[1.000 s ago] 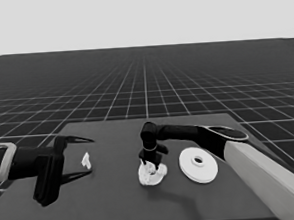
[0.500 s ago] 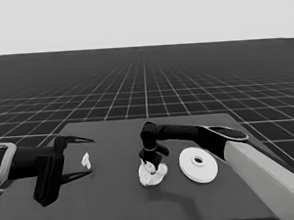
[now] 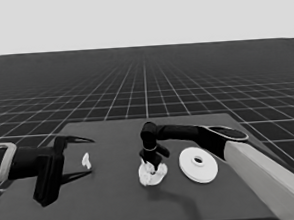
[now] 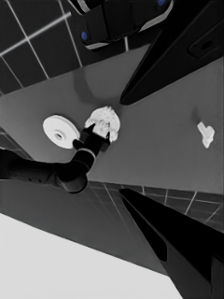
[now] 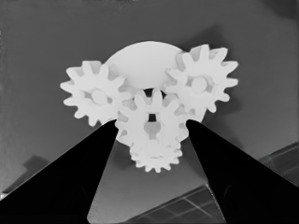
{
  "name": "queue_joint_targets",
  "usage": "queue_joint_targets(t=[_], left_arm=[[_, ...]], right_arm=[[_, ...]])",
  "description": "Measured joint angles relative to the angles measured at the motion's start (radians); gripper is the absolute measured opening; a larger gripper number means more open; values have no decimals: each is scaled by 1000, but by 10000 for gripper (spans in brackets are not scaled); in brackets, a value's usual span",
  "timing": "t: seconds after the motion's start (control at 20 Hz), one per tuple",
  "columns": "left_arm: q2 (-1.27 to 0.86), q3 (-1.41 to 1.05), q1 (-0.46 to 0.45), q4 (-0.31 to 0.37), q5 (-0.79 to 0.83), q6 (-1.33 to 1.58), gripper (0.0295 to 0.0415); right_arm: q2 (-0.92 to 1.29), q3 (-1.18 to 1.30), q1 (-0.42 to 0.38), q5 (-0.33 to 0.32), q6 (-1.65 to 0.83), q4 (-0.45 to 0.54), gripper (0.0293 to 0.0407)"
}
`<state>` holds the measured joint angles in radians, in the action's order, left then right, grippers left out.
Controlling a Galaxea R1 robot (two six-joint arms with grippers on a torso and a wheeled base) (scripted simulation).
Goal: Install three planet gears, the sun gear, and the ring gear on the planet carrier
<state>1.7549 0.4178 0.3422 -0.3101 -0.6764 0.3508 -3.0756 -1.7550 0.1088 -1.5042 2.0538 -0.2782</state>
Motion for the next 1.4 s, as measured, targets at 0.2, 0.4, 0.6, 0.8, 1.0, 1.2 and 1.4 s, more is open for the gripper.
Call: queue_joint_targets(t=[0.2, 0.4, 0.6, 0.8, 1.0, 1.2, 1.4], left_arm=[[0, 0, 0, 0, 0, 0, 385], [0, 0, 0, 0, 0, 0, 385], [0, 0, 0, 0, 0, 0, 385], [0, 0, 0, 0, 0, 0, 385], [0, 0, 0, 0, 0, 0, 385], [0, 0, 0, 0, 0, 0, 385], [0, 0, 0, 0, 0, 0, 385]], right_arm=[[0, 0, 0, 0, 42, 0, 309], [0, 0, 0, 0, 84, 0, 309], [0, 0, 0, 0, 126, 0, 309], [0, 0, 0, 0, 168, 0, 309], [0, 0, 0, 0, 209, 0, 309], [0, 0, 0, 0, 251, 0, 309], [0, 0, 0, 0, 293, 0, 309]])
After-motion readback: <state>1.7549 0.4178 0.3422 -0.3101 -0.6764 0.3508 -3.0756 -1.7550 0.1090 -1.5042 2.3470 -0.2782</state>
